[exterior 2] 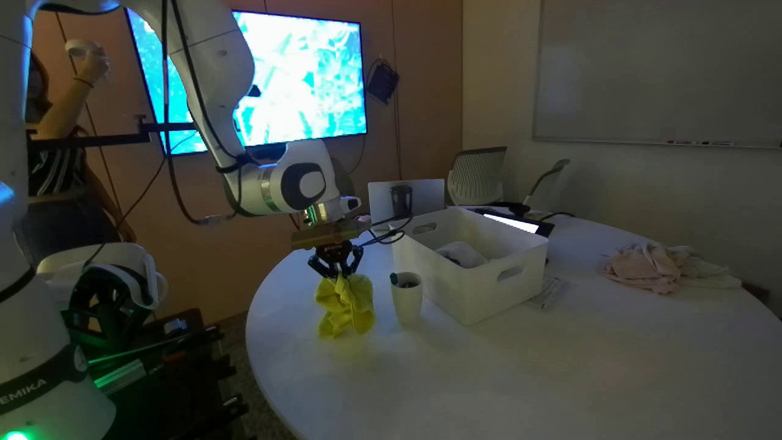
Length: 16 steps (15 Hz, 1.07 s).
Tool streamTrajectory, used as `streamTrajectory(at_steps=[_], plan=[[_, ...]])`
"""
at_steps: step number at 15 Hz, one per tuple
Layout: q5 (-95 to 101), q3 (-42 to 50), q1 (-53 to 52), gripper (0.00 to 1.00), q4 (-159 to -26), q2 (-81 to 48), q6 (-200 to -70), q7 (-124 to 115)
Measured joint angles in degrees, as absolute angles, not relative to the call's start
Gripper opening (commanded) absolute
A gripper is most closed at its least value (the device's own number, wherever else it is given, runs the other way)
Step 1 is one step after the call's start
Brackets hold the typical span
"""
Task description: Put each towel in the white box, and each item from the towel in the white mug
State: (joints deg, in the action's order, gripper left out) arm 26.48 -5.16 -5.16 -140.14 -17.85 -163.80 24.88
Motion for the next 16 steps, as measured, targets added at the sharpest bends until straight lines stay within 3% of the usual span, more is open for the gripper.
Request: streamTrajectory(at_steps=[14, 15, 16], plan=[[29.5, -3.4, -5.3, 0.13, -143.0, 4.8, -156.1, -3.0], [29.5, -3.6, -5.3, 0.38, -143.0, 5.1, -155.1, -3.2], [29.4, -3.9, -5.3, 0.39, -143.0, 5.2, -154.1, -3.3]])
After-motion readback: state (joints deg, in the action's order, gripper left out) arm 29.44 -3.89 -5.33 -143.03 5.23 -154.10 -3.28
